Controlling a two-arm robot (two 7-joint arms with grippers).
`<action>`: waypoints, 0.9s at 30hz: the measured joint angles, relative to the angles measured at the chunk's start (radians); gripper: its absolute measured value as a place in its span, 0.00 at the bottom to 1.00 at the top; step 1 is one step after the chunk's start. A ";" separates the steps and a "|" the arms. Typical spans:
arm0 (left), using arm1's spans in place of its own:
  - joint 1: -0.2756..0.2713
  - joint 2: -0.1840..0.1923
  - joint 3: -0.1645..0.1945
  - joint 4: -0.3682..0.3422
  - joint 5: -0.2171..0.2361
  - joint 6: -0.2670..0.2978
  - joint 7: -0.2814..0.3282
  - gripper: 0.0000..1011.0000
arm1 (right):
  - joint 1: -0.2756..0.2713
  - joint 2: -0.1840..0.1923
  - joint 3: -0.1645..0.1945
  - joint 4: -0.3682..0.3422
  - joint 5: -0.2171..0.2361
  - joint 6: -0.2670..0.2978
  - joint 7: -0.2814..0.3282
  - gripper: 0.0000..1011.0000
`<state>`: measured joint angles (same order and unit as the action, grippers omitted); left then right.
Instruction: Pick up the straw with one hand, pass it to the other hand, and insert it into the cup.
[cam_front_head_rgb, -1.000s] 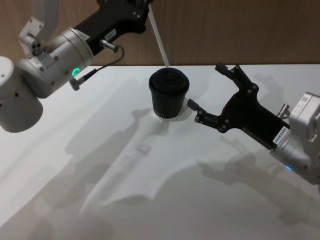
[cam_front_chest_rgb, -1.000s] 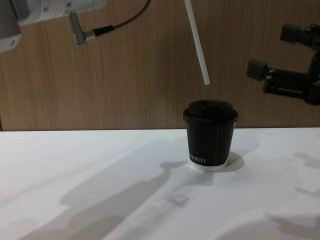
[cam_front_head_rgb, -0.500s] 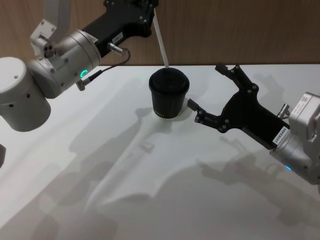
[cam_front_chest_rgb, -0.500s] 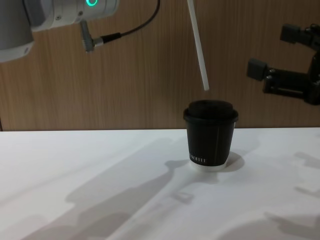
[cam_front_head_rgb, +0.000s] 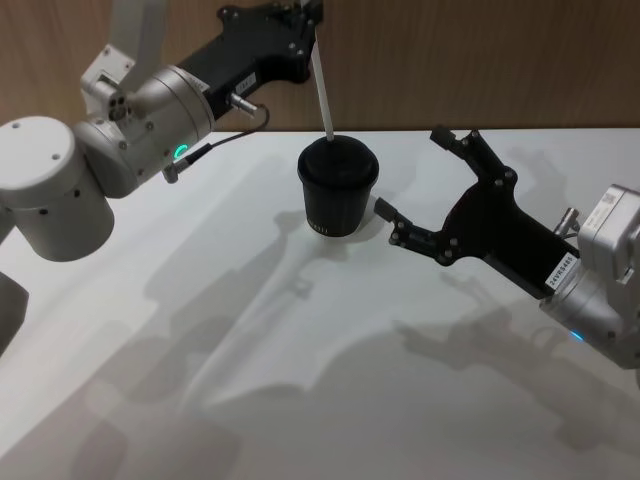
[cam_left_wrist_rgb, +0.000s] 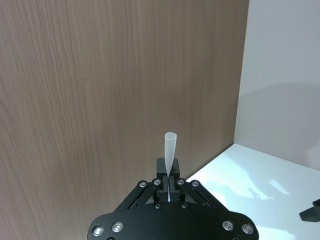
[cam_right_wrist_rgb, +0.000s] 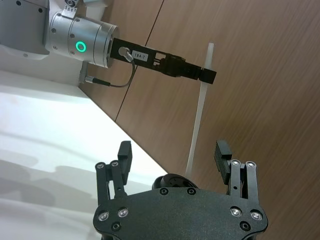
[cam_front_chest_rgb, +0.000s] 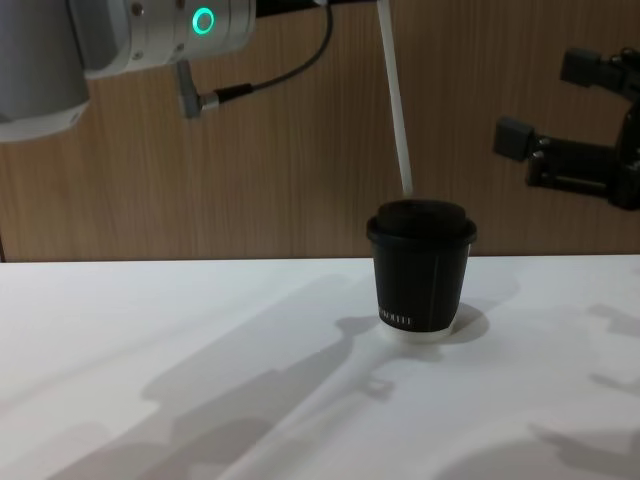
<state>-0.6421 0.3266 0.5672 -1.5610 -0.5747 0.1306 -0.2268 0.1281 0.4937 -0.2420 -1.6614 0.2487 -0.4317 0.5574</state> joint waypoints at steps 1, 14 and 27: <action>-0.001 -0.001 0.001 0.002 0.002 0.000 0.000 0.02 | 0.000 0.000 0.000 0.000 0.000 0.000 0.000 0.99; -0.016 -0.025 0.011 0.057 0.030 -0.001 -0.007 0.02 | 0.000 0.000 0.000 0.000 0.000 0.000 0.000 0.99; -0.028 -0.046 0.012 0.099 0.040 0.006 -0.025 0.02 | 0.000 0.000 0.000 0.000 0.000 0.000 0.000 0.99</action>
<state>-0.6705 0.2807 0.5797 -1.4619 -0.5352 0.1367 -0.2518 0.1281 0.4936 -0.2420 -1.6614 0.2488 -0.4318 0.5574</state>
